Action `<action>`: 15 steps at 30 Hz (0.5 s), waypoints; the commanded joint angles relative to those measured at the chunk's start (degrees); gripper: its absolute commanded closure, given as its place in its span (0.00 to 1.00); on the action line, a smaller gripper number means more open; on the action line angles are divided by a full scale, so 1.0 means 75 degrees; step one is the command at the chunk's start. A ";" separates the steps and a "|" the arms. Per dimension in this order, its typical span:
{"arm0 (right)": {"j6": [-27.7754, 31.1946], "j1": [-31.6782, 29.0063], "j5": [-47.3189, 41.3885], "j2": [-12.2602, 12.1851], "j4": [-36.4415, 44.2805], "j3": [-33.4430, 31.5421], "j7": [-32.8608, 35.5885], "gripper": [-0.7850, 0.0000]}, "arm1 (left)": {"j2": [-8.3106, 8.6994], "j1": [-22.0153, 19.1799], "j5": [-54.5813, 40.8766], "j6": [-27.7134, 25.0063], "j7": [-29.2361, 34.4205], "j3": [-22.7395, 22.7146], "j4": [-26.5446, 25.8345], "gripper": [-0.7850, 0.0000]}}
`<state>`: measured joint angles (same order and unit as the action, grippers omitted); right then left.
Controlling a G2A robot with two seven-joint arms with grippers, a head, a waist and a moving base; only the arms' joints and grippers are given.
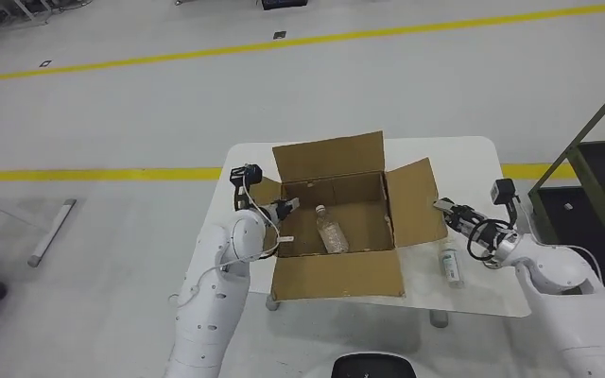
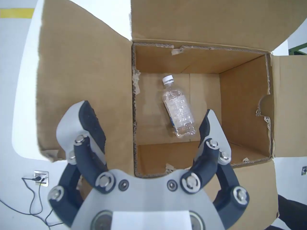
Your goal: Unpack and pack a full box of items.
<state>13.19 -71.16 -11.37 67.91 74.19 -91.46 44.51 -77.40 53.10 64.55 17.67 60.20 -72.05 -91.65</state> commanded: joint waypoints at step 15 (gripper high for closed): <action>-0.0432 -0.0356 0.0564 -0.0109 0.0517 -0.0070 -0.0563 0.00 | 0.0016 -0.0049 -0.0347 -0.0134 -0.0448 -0.0288 -0.0373 0.00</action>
<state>10.27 -73.67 -7.94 67.18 77.45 -91.72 40.70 -77.25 52.77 62.18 16.68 57.07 -74.33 -94.20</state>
